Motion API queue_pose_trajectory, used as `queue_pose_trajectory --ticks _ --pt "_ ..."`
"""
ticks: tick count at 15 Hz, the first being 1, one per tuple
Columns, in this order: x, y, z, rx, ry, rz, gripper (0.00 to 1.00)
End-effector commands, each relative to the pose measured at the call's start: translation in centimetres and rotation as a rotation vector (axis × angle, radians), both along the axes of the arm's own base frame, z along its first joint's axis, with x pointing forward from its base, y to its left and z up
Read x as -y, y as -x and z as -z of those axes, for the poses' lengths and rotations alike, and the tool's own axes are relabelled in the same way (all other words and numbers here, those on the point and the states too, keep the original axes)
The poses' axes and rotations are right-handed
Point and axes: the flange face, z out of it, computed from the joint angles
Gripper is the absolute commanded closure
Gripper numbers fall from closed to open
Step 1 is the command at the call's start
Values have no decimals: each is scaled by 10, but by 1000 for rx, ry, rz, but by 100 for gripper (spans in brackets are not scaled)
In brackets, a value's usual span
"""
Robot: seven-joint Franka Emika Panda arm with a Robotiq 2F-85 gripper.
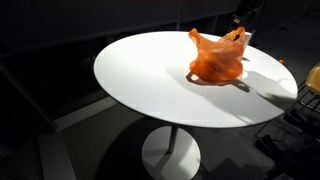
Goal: Remove the blue and white packet from the plastic bag
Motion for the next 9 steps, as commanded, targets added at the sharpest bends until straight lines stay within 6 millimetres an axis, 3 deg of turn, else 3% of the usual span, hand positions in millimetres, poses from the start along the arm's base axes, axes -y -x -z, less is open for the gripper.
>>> queue_pose_trajectory --ticks 1,9 --pt "0 -3 9 -16 -12 -11 0" --pt "-1 1 30 -44 -1 -51 0"
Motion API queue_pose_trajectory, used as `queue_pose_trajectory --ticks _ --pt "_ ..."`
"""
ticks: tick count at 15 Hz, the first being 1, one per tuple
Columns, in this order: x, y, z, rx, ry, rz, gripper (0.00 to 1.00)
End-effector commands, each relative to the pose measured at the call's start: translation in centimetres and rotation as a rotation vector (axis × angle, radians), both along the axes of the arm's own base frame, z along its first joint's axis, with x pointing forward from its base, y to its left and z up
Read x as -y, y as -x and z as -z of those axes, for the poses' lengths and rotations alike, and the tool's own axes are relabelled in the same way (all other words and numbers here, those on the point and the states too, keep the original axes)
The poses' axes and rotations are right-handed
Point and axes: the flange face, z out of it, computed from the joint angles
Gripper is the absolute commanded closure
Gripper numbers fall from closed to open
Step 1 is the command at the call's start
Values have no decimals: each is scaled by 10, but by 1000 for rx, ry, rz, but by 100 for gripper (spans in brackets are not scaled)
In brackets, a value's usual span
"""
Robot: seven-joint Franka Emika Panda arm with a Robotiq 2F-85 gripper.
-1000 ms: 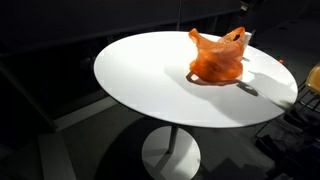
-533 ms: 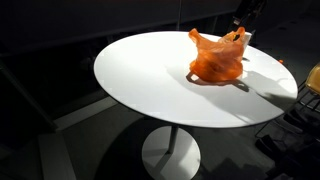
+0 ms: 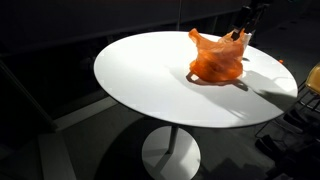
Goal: Remove the blue and white packet from the plastic bag
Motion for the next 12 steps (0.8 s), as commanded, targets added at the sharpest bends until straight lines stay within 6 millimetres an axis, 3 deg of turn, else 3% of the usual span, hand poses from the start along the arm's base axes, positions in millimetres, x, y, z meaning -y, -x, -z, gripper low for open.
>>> queue_pose_trajectory --ticks 1,8,12 --pt "0 -2 4 15 -4 -32 0" --pt "-8 -12 -12 96 -8 -78 0" --pt "-16 -17 -7 122 7 -129 0"
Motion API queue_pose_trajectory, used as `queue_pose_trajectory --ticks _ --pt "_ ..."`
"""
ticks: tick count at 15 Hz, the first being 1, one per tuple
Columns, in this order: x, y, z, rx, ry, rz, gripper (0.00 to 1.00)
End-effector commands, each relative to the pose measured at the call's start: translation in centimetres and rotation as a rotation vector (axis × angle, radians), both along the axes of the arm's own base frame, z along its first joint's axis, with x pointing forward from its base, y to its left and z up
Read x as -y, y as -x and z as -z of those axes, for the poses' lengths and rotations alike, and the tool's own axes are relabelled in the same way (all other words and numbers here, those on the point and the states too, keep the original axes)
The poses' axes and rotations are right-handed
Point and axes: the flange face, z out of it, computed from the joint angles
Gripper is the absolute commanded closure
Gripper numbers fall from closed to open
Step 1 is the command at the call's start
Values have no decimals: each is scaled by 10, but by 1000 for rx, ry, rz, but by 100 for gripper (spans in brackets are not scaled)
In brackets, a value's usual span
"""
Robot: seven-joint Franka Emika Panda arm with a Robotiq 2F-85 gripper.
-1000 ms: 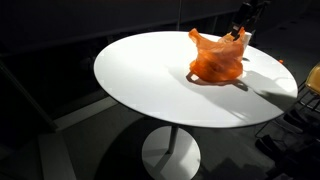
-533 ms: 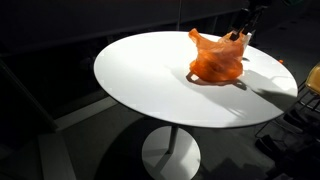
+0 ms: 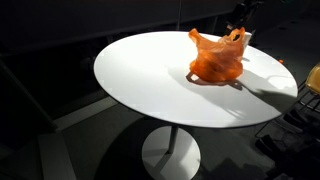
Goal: Remove the blue and white packet from the plastic bag
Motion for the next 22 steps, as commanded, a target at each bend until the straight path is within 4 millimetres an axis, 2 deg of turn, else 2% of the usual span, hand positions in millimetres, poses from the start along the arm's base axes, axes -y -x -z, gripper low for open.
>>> queue_pose_trajectory --ticks 1,8,11,16,22 --pt "-5 -6 1 17 13 -53 0" --pt "-7 -3 19 -17 36 -99 0" --pt "-3 2 21 -33 51 -110 0" --pt "6 19 17 -65 69 -114 0" --pt "12 48 19 -168 71 -94 0"
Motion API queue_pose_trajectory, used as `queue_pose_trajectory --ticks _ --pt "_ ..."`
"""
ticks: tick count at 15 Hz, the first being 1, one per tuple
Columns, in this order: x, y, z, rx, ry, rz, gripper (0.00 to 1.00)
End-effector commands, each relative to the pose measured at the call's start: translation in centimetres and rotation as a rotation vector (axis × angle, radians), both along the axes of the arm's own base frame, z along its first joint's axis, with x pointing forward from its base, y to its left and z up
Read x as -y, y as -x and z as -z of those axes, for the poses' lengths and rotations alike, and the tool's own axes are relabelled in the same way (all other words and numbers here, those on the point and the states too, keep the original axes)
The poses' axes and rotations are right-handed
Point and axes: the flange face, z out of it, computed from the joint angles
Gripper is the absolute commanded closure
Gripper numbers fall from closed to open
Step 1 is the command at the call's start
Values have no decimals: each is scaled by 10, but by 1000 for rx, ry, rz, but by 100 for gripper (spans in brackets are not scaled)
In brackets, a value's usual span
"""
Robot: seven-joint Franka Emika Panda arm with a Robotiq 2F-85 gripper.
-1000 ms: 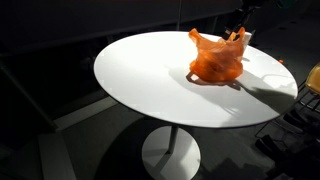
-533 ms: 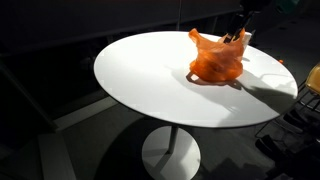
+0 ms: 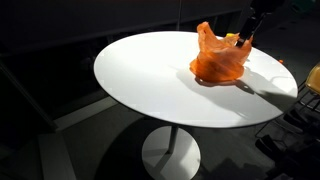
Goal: Remove the blue and white packet from the plastic bag
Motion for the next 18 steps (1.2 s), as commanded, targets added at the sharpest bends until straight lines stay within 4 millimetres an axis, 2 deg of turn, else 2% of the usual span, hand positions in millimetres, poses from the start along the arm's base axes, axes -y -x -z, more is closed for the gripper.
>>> queue_pose_trajectory --ticks 1,7,12,18 --pt "4 22 -8 -48 20 -12 0" --pt "3 32 -8 -85 29 -5 0" --pt "-2 21 -13 -31 26 -1 0" --pt "-17 11 -8 22 43 -18 0"
